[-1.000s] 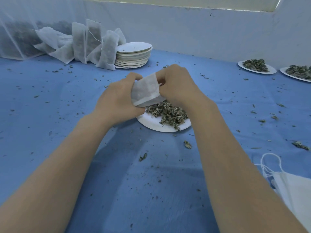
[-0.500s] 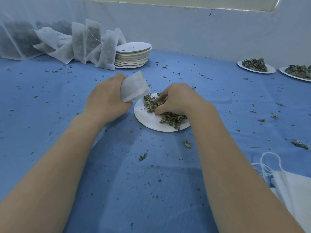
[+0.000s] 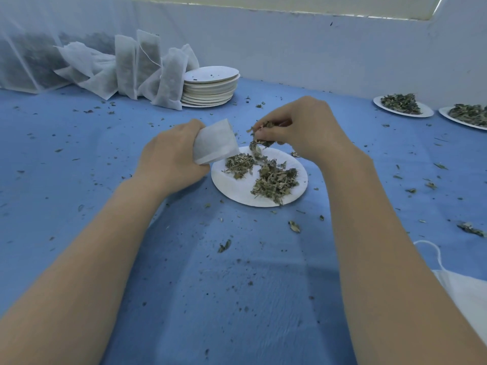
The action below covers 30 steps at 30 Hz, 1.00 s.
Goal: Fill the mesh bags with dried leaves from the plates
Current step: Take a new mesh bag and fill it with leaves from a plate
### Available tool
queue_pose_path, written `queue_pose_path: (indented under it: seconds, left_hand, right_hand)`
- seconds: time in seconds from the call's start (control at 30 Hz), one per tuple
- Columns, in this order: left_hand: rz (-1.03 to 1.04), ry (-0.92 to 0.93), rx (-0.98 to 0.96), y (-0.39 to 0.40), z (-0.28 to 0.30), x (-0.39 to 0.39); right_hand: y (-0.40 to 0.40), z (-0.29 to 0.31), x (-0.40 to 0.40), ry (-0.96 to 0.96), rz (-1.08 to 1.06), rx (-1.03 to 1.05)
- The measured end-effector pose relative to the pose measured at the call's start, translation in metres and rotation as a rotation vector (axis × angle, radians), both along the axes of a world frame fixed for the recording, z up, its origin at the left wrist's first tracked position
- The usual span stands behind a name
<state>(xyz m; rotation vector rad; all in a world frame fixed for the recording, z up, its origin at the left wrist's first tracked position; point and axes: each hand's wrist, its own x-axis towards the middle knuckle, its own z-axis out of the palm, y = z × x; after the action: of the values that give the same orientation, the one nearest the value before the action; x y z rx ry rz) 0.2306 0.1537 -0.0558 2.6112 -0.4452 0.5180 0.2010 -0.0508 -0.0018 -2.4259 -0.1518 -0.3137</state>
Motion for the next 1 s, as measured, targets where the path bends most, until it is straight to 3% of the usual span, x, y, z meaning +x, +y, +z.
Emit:
queue_pose_path:
  seconds: [0.2,0.43,0.67,0.83,1.0]
  left_hand:
    - [-0.053,-0.027,-0.04,-0.007,-0.001,-0.002]
    - [-0.132,-0.115,-0.137,-0.021,-0.003,-0.008]
    - [-0.101,-0.095,-0.167,-0.016,-0.003,-0.006]
    - [-0.107,-0.093,-0.169,-0.018,0.0,-0.009]
    - [-0.132,-0.119,-0.15,-0.022,0.0,-0.014]
  right_hand:
    - [0.011,0.001,-0.005,-0.014,0.097,0.149]
    - [0.031,0.001,-0.007,-0.006,0.136,0.022]
    - [0.016,0.014,-0.02,0.165,0.336,0.122]
    - [0.02,0.012,-0.015,0.033,0.152,0.15]
    - [0.036,0.004,-0.005,0.005,0.091,-0.09]
